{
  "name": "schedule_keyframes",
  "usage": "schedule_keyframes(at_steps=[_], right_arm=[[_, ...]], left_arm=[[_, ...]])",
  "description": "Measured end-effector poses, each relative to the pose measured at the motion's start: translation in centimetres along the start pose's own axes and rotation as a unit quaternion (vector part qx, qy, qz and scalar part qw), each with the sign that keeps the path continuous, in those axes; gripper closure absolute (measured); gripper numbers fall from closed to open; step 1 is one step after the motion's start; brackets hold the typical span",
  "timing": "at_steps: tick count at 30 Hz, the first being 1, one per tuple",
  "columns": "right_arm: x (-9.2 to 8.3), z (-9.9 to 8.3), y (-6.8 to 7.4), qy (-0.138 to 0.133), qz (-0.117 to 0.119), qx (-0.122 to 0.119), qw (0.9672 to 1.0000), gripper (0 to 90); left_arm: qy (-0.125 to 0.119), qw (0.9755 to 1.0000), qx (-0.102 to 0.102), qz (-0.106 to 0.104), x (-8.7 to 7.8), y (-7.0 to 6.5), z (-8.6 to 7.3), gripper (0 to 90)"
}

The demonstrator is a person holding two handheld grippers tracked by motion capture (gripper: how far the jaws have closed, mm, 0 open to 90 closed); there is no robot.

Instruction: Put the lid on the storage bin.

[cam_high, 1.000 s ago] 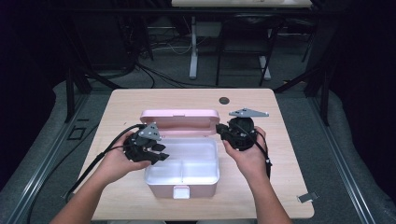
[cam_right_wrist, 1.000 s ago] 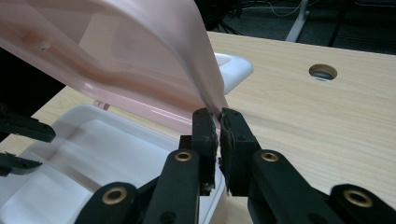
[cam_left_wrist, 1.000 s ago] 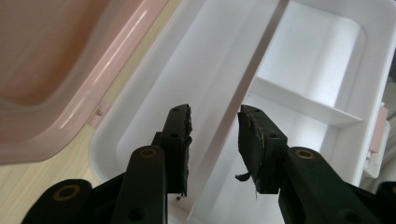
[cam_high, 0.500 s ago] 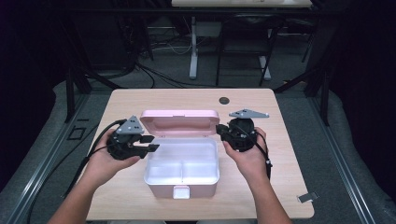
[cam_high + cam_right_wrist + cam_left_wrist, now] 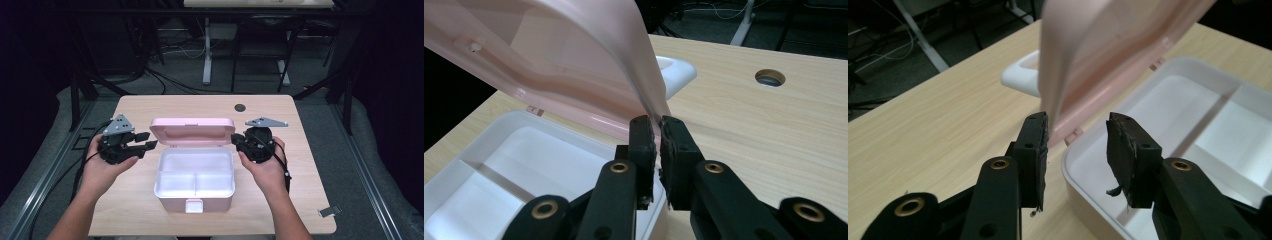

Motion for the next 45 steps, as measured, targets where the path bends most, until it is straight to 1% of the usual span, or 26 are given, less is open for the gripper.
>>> schedule_keyframes(at_steps=[3, 6, 8, 11, 16, 17, 19, 24, 27, 29, 32, 33, 35, 40, 41, 43, 44, 45], right_arm=[[0.0, 0.0, 0.0, 0.0, 0.005, 0.0, 1.0, 83.5], [0.0, 0.0, 0.0, -0.003, 0.002, 0.001, 1.0, 83.1], [0.0, 0.0, 0.0, 0.0, 0.007, 0.0, 1.0, 82.5], [0.0, 0.0, 0.0, -0.001, 0.005, -0.001, 1.0, 81.8], [0.0, 0.0, 0.1, -0.002, 0.007, -0.001, 1.0, 80.6], [0.0, 0.0, 0.1, -0.003, 0.009, -0.001, 1.0, 80.3], [0.0, 0.0, 0.1, -0.002, 0.008, -0.001, 1.0, 80.3], [0.0, 0.0, 0.0, -0.007, 0.007, 0.0, 1.0, 79.9], [-0.1, 0.0, 0.0, -0.006, 0.015, -0.003, 0.9999, 78.5], [-0.2, 0.0, 0.0, -0.008, 0.015, -0.004, 0.9999, 77.9], [-0.4, 0.0, -0.1, -0.011, 0.024, -0.004, 0.9996, 77.0], [-0.4, 0.1, 0.0, -0.014, 0.021, -0.004, 0.9997, 76.8], [-0.6, 0.1, 0.0, -0.015, 0.024, -0.007, 0.9996, 76.2], [-1.0, 0.2, 0.3, -0.023, 0.023, -0.013, 0.9994, 74.2], [-1.2, 0.2, 0.4, -0.021, 0.026, -0.013, 0.9993, 74.0], [-1.3, 0.3, 0.5, -0.024, 0.022, -0.014, 0.9993, 73.8], [-1.5, 0.3, 0.5, -0.022, 0.026, -0.016, 0.9993, 73.7], [-1.5, 0.3, 0.6, -0.024, 0.024, -0.016, 0.9993, 73.6]], left_arm=[[-0.019, 0.9998, -0.01, 0.003, 0.0, 0.2, 0.3, 61.5], [-0.027, 0.9995, -0.012, 0.003, 0.1, 0.4, 0.6, 64.5], [-0.031, 0.9994, -0.015, 0.007, 0.2, 0.5, 0.7, 66.7], [-0.038, 0.9991, -0.013, 0.011, 0.3, 0.5, 0.8, 70.6], [-0.059, 0.9981, -0.013, 0.013, 0.1, 0.5, 1.1, 76.7], [-0.056, 0.9983, -0.013, 0.01, 0.2, 0.4, 1.1, 76.9], [-0.06, 0.998, -0.013, 0.012, 0.2, 0.4, 1.1, 79.1], [-0.062, 0.9979, -0.011, 0.019, 0.2, 0.2, 1.0, 80.5], [-0.062, 0.9978, -0.008, 0.022, 0.2, 0.1, 1.0, 80.6], [-0.063, 0.9978, -0.007, 0.021, 0.1, 0.0, 0.9, 80.5], [-0.062, 0.9979, -0.007, 0.018, 0.0, -0.2, 0.9, 80.3], [-0.062, 0.9979, -0.007, 0.018, -0.1, -0.2, 0.9, 80.2], [-0.066, 0.9977, -0.005, 0.017, -0.3, -0.4, 0.8, 80.0], [-0.07, 0.9975, -0.004, 0.006, -0.9, -0.8, 0.7, 78.1], [-0.07, 0.9975, -0.004, 0.005, -0.9, -0.9, 0.7, 77.7], [-0.07, 0.9976, -0.003, 0.006, -1.0, -1.1, 0.6, 77.2], [-0.07, 0.9976, -0.003, 0.005, -1.1, -1.2, 0.6, 77.1], [-0.07, 0.9975, -0.003, 0.005, -1.1, -1.2, 0.5, 77.0]])
Point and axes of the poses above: each handheld gripper's, and its own axes: x roughly forward along the jaws, z roughly out of its top, y roughly to its left, the point moved 4 cm from there along x, roughly forward along the jaws, and after that the axes turned 8 degrees about -z, right-handed, at the moved point
